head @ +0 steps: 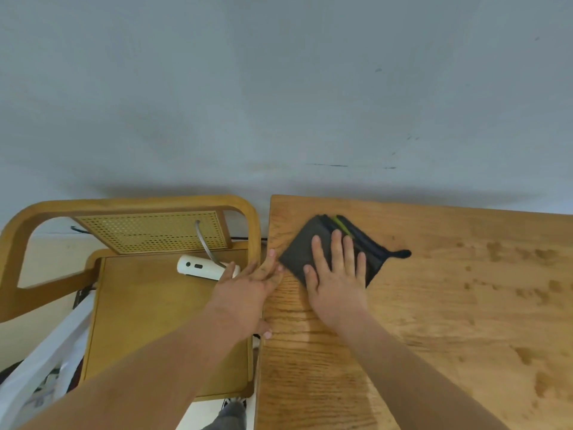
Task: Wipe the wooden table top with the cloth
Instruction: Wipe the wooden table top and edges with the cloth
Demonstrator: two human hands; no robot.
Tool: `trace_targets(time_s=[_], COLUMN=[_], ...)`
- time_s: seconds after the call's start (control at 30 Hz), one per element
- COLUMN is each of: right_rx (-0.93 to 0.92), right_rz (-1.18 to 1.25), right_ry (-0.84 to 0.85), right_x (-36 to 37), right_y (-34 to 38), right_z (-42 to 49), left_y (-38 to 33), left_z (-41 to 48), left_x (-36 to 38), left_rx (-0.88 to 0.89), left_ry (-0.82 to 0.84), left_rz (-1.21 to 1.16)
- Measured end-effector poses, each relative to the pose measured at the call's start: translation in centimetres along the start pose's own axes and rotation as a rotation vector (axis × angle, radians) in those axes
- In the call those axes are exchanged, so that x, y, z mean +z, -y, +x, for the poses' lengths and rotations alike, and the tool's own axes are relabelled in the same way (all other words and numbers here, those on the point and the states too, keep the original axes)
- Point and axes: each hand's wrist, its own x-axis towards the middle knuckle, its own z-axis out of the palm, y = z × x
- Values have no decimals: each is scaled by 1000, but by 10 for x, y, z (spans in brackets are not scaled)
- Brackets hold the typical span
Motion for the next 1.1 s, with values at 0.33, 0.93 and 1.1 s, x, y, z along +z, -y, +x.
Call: trace_targets(time_s=[0.33, 0.93, 1.1], right_rx=[-135, 153, -44], right_rz=[-41, 112, 46], right_ry=[103, 21, 63], right_x=[-34, -1, 0], right_y=[-2, 5, 32], right_z=[83, 4, 26], left_y=[-7, -11, -14], left_z=[1, 6, 6], left_x=[-15, -5, -12], left_rx=[-30, 12, -6], left_ry=[74, -7, -13], left_rz=[79, 82, 69])
